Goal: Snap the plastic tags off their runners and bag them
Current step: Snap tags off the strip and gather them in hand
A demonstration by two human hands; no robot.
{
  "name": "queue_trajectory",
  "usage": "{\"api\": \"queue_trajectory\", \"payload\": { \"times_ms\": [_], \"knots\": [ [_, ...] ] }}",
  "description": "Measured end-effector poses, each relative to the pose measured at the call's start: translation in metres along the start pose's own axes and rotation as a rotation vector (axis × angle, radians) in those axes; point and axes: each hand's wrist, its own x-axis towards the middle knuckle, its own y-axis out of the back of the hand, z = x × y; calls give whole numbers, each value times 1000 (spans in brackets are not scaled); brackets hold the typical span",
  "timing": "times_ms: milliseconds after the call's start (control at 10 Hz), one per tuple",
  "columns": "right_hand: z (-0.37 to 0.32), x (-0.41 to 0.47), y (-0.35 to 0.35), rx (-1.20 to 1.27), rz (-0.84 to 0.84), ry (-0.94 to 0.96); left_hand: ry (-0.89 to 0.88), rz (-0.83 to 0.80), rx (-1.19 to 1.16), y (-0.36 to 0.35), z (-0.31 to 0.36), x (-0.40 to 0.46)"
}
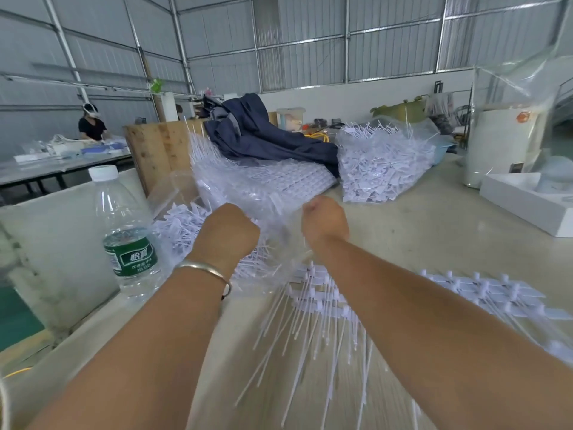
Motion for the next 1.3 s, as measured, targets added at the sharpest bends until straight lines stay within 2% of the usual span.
{"api": "queue_trajectory", "payload": {
  "times_ms": [100, 200, 300, 400, 500, 600, 700, 800, 900, 1000, 1100, 1200, 1300],
  "knots": [
    [-9, 8, 9, 309, 7, -60, -34, 44, 239, -2, 10, 2],
    [-23, -5, 13, 430, -3, 67, -118, 99, 354, -10, 26, 4],
    [-29, -23, 22, 397, -12, 273, -178, 229, 383, -23, 30, 17],
    [-31, -40, 34, 346, -86, 463, -194, 111, 573, -46, 18, 26],
    [-27, -50, 43, 338, -154, 534, -193, -67, 603, -59, 2, 39],
    [-15, -47, 54, 286, -332, 438, -202, -129, 537, -61, -1, 44],
    [11, -37, 73, 302, -399, 234, -88, -52, 279, -44, 10, 39],
    [46, -27, 101, 49, -298, 156, -96, 99, 157, -21, 19, 33],
    [78, -41, 126, -536, -354, 215, -320, 400, -63, -15, 29, 10],
    [108, -73, 137, -808, -517, 256, -598, 597, -137, -24, 40, -28],
    [128, -87, 147, -797, -591, 236, -937, 541, -29, -38, 52, -63],
    [141, -81, 169, -755, -601, 214, -1208, 327, 153, -61, 58, -85],
    [156, -73, 190, -671, -603, 185, -1017, 24, 223, -90, 54, -86]
  ]
}}
